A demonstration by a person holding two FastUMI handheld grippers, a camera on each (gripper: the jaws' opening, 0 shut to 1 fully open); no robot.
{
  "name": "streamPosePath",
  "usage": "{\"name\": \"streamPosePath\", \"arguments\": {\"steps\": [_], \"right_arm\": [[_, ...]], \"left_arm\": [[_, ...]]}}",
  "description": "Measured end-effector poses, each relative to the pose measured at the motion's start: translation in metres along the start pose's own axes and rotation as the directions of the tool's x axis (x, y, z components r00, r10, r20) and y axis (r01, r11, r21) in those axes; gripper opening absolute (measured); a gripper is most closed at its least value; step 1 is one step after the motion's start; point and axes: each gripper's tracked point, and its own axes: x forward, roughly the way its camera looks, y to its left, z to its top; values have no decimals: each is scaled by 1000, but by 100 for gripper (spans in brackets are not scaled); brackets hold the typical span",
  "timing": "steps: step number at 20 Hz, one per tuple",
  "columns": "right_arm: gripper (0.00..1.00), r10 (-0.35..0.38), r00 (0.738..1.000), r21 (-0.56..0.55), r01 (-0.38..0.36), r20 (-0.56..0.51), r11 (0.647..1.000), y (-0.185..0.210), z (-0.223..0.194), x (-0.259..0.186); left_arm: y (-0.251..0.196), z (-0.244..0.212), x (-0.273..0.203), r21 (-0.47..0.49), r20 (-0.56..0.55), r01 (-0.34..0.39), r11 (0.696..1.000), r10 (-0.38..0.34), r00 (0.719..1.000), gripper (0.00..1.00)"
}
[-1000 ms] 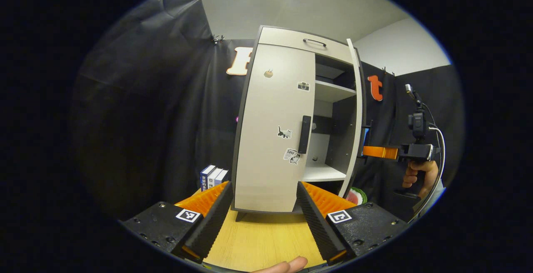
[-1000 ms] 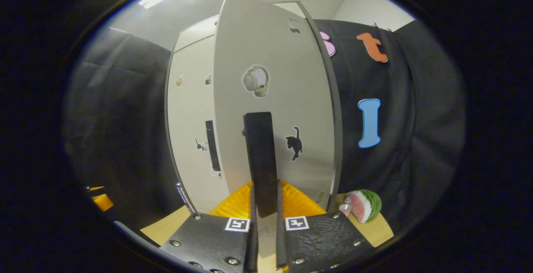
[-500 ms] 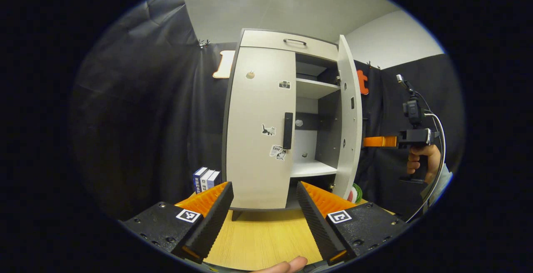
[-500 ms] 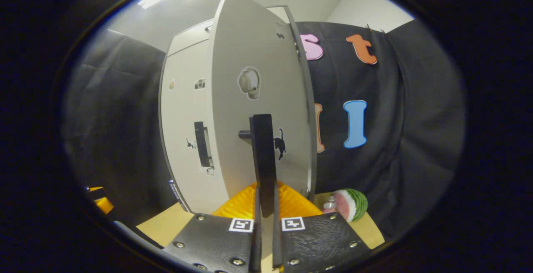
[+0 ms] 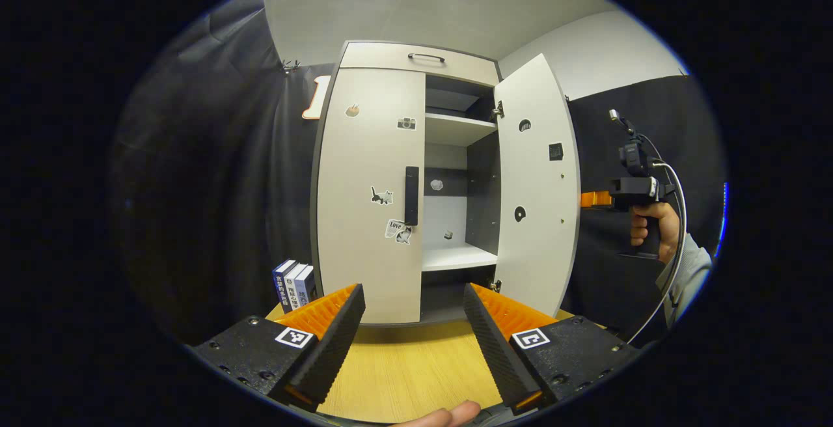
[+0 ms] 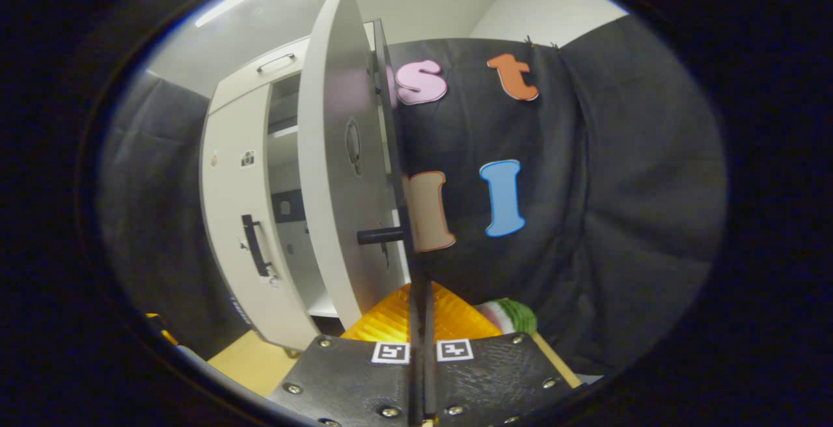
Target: Open the right door of the double-door shoe cabinet with the right hand, and open the left door with the left hand.
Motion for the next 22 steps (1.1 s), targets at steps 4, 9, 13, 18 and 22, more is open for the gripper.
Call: {"name": "streamPosePath", "arguments": {"steps": [4, 9, 13, 18, 22], "right_arm": [[5, 62, 998, 67, -63, 11, 996, -2, -2, -1], [26, 6, 994, -28, -3, 109, 1000, -25, 0, -39], [72, 30, 995, -25, -28, 96, 999, -29, -32, -95], [99, -33, 996, -101, 41, 77, 994, -45, -88, -157], [99, -32, 998, -93, 37, 62, 995, -29, -143, -191]], "left_arm": [[2, 9, 20, -18, 3, -9, 1000, 9, 1000, 95], [7, 41, 81, -24, 43, -8, 1000, 9, 999, 95], [11, 60, 142, -26, 67, -24, 999, 25, 997, 95], [11, 71, 221, -15, 65, -55, 998, 56, 996, 95], [21, 69, 276, 36, 43, -111, 993, 110, 993, 95]]}}
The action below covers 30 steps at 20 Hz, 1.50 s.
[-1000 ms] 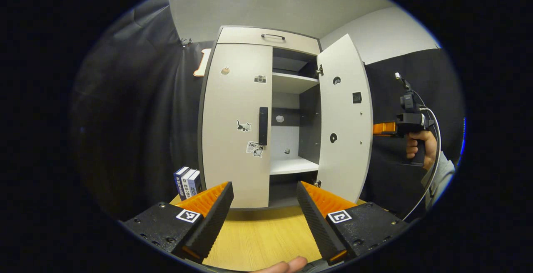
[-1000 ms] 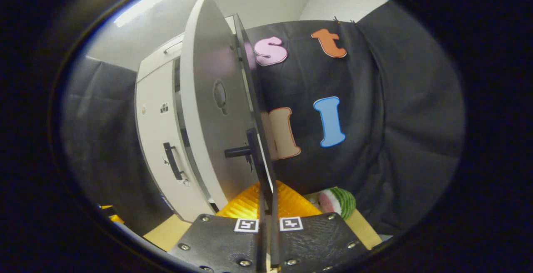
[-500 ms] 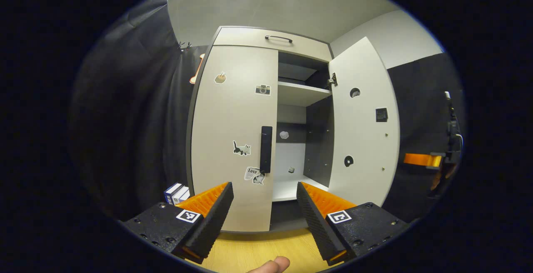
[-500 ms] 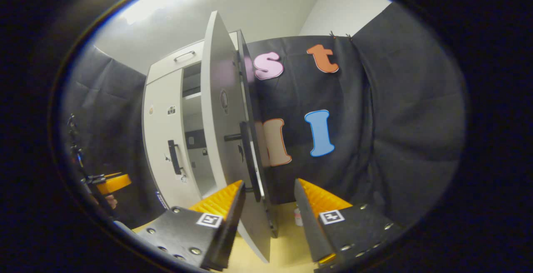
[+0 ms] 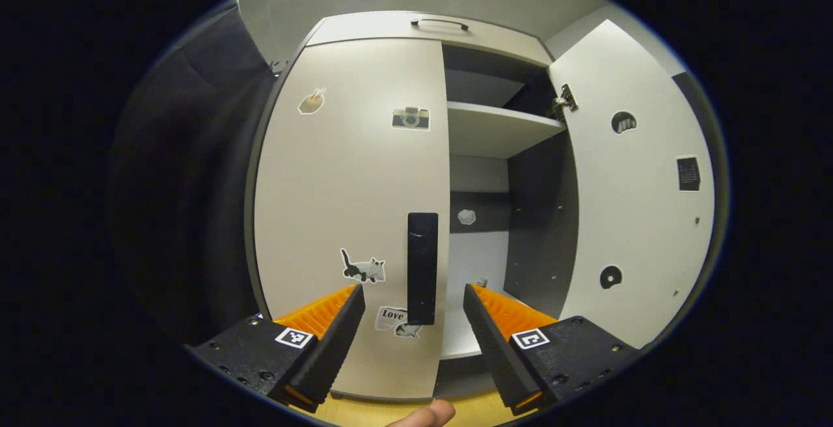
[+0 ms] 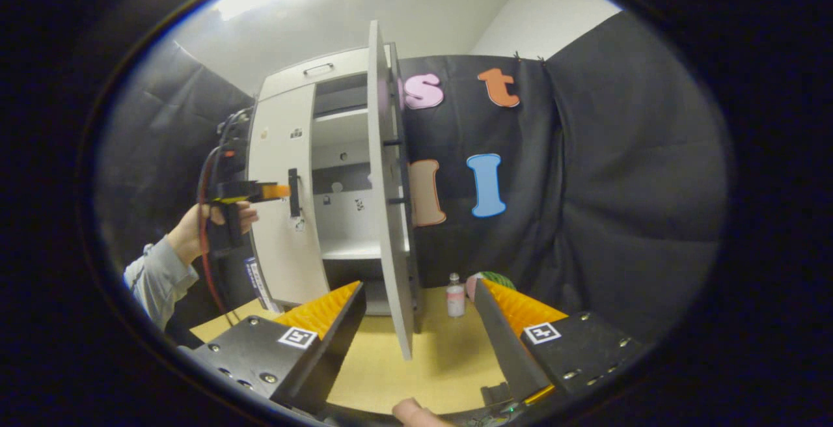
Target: Open the right door of the double-door shoe cabinet with the right hand, and open the left door with the left hand.
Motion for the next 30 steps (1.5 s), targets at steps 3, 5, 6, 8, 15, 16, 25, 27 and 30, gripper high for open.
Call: {"name": "streamPosePath", "arguments": {"steps": [3, 5, 6, 8, 15, 16, 25, 27, 30], "right_arm": [[96, 15, 1000, 0, -15, -19, 1000, 11, -38, -17], [96, 21, 999, 13, -21, -39, 1000, 14, -56, -24], [100, 16, 999, 17, -15, -43, 1000, 12, -61, -26], [99, -12, 999, 16, 12, -37, 1000, 4, -62, -33], [99, -87, 996, -4, 87, -21, 996, -14, -55, -48], [95, -103, 995, -18, 102, -16, 995, -15, -51, -52], [99, -90, 996, -29, 91, 6, 995, 21, -32, -79], [99, -88, 996, -14, 88, 6, 996, 25, -31, -81], [100, -95, 995, -13, 95, 0, 995, 28, -31, -82]], "left_arm": [[2, 2, 25, -2, -3, -23, 1000, 23, 1000, 95], [15, -1, 38, 35, -19, -81, 996, 81, 997, 95], [18, -4, 44, 55, -32, -90, 994, 92, 995, 95], [12, -13, 52, 51, -69, -46, 998, 49, 996, 84], [5, -17, 68, 1, -71, -1, 1000, 1, 997, 54], [0, -18, 65, 18, -84, 4, 1000, -3, 996, 51], [2, -20, 52, 0, -109, 10, 1000, -10, 994, 24], [2, -18, 44, -6, -104, 17, 1000, -18, 994, 22], [4, -19, 37, 5, -120, 18, 1000, -17, 993, 21]]}}
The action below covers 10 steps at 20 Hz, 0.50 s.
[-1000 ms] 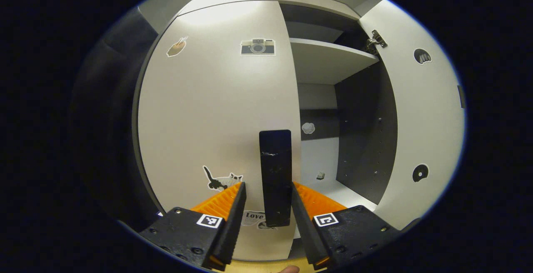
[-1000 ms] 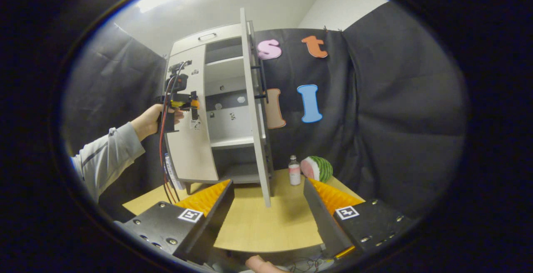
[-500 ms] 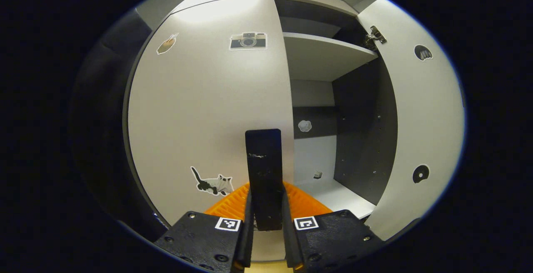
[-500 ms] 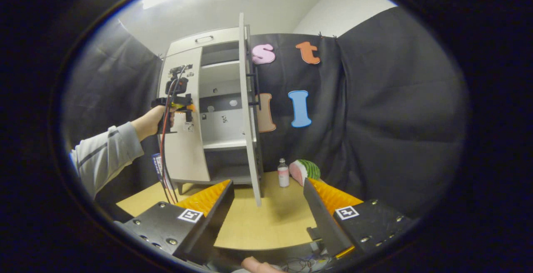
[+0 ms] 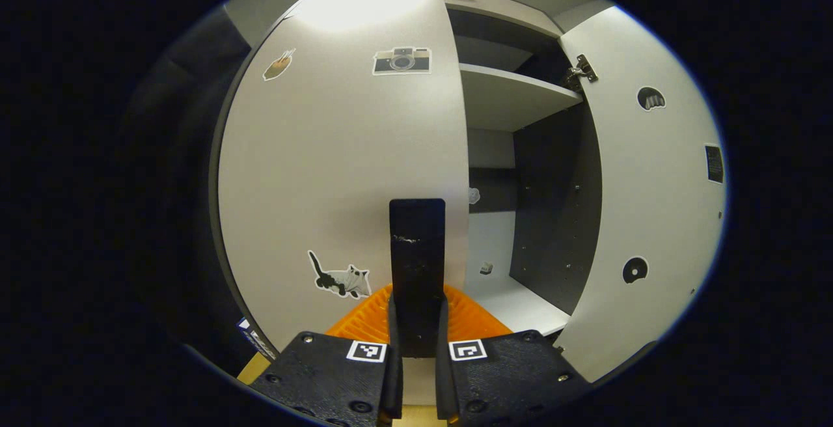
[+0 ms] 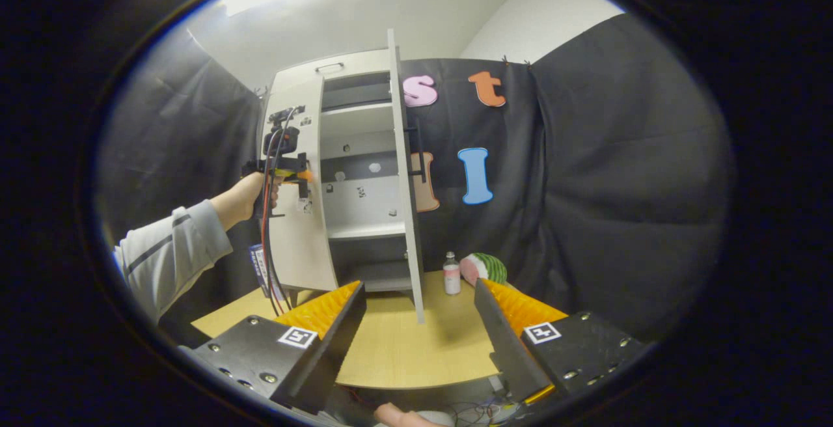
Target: Open the right door of the double-door shoe cabinet with the right hand, and open the left door with the left hand.
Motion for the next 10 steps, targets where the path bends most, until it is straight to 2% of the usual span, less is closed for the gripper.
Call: {"name": "streamPosePath", "arguments": {"steps": [10], "right_arm": [[100, 21, 1000, -3, -20, 23, 1000, 33, 14, -14]], "left_arm": [[10, -2, -9, -20, -17, 28, 999, -29, 999, 21]]}}
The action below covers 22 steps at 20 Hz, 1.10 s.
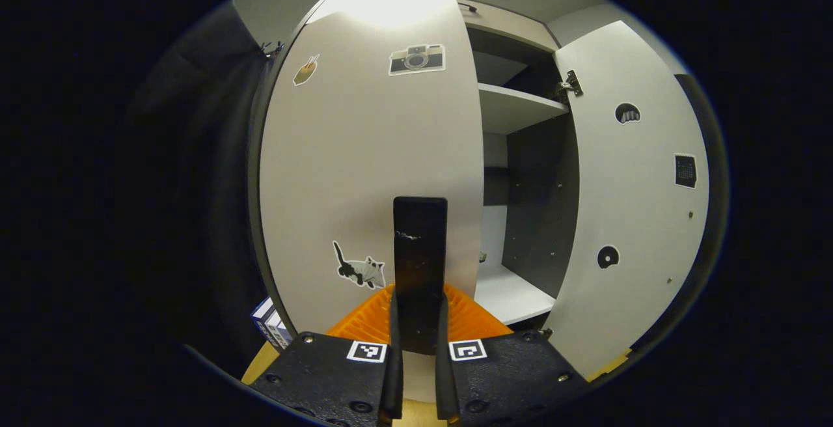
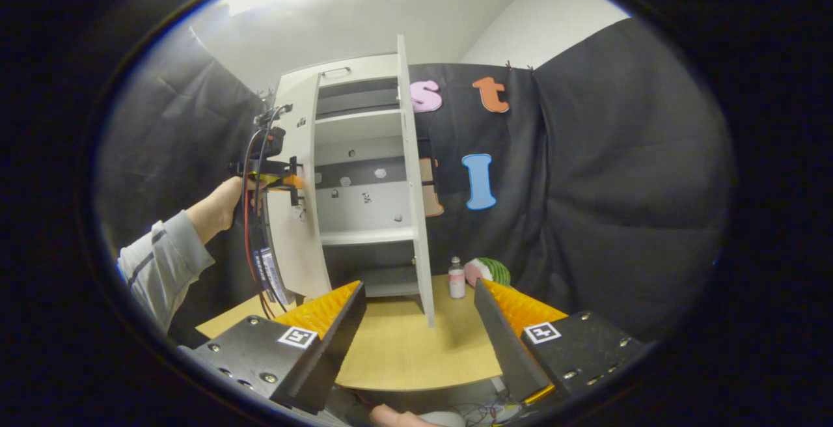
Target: Open the right door of the double-door shoe cabinet with the right hand, and open the left door with the left hand.
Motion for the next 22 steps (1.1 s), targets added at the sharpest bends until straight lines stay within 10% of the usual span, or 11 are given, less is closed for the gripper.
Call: {"name": "streamPosePath", "arguments": {"steps": [22], "right_arm": [[100, 67, 997, 1, -67, 25, 998, 57, 8, -2]], "left_arm": [[59, -2, -51, 11, 15, -31, 999, 31, 999, 12]]}}
